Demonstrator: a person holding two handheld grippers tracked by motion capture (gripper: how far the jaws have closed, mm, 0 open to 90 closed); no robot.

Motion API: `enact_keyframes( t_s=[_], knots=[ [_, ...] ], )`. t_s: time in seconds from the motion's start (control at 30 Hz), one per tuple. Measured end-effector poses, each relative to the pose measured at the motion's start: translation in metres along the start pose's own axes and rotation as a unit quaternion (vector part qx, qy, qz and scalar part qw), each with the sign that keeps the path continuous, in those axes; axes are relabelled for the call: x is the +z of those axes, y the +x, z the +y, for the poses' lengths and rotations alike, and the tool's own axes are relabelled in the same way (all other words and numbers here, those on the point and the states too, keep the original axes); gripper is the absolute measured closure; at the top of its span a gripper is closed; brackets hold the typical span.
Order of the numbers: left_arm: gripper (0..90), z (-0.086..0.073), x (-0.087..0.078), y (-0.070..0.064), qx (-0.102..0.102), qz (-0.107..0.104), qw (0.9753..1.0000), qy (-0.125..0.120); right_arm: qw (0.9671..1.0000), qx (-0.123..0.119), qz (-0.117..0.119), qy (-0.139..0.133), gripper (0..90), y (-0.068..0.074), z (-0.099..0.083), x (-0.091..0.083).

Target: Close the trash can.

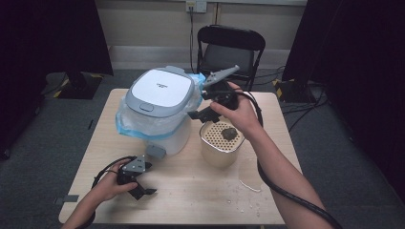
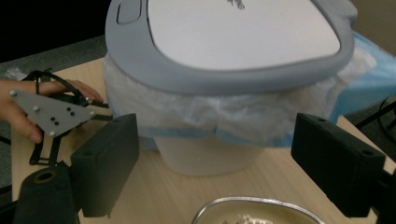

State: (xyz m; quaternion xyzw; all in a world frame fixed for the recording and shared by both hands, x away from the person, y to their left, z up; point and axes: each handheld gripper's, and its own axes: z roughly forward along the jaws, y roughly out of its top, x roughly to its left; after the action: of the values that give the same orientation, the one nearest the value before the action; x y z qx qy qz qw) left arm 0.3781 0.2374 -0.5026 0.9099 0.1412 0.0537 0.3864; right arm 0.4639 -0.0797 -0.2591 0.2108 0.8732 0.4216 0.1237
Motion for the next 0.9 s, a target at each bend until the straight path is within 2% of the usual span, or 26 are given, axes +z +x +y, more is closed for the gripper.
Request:
enact_keyframes(
  t_s=[0.1, 0.27, 0.5, 0.73, 0.9],
  knots=[
    [0.0, 0.000, 0.000, 0.000, 0.000, 0.000, 1.0000, 0.000, 0.9999, 0.010, 0.005, -0.005, 14.6, -0.003, -0.017, -0.012],
    [0.0, 0.000, 0.000, 0.000, -0.001, 0.002, 1.0000, -0.003, 0.9996, 0.027, -0.001, -0.007, 14.6, -0.009, -0.048, -0.030],
    [0.0, 0.000, 0.000, 0.000, -0.001, 0.003, 1.0000, -0.002, 0.9986, 0.047, -0.020, -0.009, 14.6, -0.016, -0.086, -0.052],
    [0.0, 0.000, 0.001, -0.001, -0.004, 0.001, 1.0000, -0.003, 0.9980, 0.056, -0.027, -0.002, 14.6, -0.017, -0.121, -0.065],
    [0.0, 0.000, 0.001, -0.001, -0.005, 0.001, 1.0000, -0.003, 0.9969, 0.073, -0.027, -0.005, 14.6, -0.016, -0.148, -0.066]
  ],
)
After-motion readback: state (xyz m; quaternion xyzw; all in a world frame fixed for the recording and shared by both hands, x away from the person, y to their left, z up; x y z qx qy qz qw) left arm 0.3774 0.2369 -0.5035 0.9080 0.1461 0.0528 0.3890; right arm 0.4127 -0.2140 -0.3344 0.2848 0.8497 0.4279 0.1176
